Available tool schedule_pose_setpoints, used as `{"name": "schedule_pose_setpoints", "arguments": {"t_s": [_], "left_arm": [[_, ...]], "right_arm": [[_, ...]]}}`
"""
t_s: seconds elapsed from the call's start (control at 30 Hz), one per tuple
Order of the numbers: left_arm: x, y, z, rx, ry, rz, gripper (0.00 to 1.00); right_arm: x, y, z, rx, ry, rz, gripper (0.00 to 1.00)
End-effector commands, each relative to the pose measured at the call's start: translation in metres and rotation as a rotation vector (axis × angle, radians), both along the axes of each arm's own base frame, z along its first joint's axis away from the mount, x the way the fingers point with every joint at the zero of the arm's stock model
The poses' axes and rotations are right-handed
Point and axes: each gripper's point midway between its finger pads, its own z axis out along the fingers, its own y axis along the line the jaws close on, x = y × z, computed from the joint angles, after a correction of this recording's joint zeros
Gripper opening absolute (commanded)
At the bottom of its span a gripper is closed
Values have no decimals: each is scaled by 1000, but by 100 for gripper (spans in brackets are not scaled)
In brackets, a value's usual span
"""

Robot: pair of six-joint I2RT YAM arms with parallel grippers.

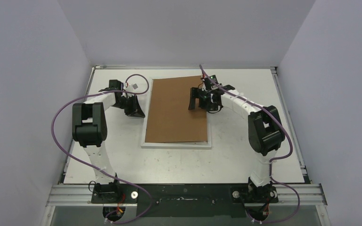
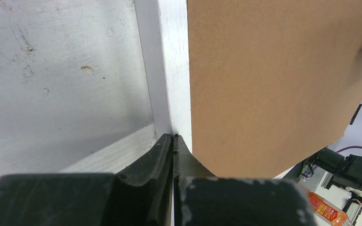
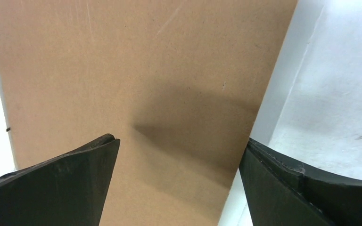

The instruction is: Put the photo into the frame

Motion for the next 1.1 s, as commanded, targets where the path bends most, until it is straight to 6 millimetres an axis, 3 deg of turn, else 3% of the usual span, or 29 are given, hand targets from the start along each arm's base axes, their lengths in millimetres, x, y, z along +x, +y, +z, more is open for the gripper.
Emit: {"name": "schedule_pose_setpoints", "arguments": {"t_s": [0.0, 0.37, 0.63, 0.9, 1.07], "left_arm": [[5, -2, -8, 2, -13, -22, 0], [4, -3, -6, -2, -15, -26, 0], [3, -3, -7, -11, -10, -26, 0], [2, -3, -5, -13, -12, -31, 0], [0, -3, -5, -11, -10, -33, 0]], "right_arm": [[17, 0, 35, -87, -123, 14, 94], [19, 17, 40, -111, -134, 55, 90], [14, 13, 48, -245, -151, 63, 90], [13, 2, 43, -361, -149, 43, 90], [9, 7, 45, -311, -159, 59, 90]]}}
